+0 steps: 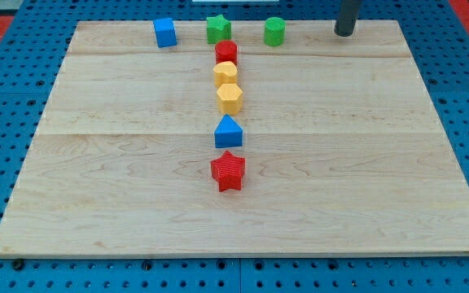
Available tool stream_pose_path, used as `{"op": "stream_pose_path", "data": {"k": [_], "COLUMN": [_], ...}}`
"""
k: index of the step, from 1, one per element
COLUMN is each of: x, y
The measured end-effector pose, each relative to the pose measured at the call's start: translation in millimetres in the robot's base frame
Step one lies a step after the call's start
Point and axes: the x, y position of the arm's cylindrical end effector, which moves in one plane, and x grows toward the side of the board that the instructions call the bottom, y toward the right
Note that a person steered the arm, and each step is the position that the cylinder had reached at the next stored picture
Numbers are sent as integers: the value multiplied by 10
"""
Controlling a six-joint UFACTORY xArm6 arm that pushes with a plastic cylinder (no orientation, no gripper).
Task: Place the green blocks and blue cube in a horizontal line
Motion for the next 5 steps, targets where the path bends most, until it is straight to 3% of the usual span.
{"op": "stream_pose_path", "data": {"k": [2,4,5], "x": [-185,32,37], "y": [-248,-1050,-1176]}}
